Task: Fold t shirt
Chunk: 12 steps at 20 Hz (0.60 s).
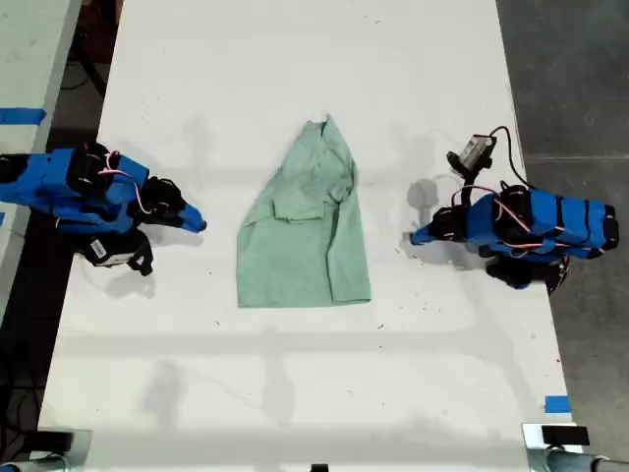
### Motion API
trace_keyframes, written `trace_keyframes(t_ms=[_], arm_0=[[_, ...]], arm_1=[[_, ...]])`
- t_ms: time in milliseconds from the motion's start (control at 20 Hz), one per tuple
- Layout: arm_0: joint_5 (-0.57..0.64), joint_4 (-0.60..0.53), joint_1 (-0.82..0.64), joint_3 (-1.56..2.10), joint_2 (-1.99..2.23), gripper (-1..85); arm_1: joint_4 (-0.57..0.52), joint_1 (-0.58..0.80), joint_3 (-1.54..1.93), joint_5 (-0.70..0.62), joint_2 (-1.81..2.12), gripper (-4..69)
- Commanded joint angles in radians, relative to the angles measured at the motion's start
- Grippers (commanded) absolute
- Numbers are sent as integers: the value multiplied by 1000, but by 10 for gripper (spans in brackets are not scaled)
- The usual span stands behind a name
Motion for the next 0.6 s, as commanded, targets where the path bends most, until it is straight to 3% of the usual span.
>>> trace_keyframes(t_ms=[0, 200, 350, 550], arm_0=[[-183, 26, 118, -244, -314, 0], [-264, 35, 175, -543, -703, 12], [-273, 40, 175, -703, -934, 137], [-264, 0, 172, -790, -1100, 161]], arm_1=[[2, -6, 57, 6, 15, 15], [2, -8, 57, 6, 15, 15], [2, -9, 57, 6, 15, 15], [2, -9, 57, 3, 15, 15]])
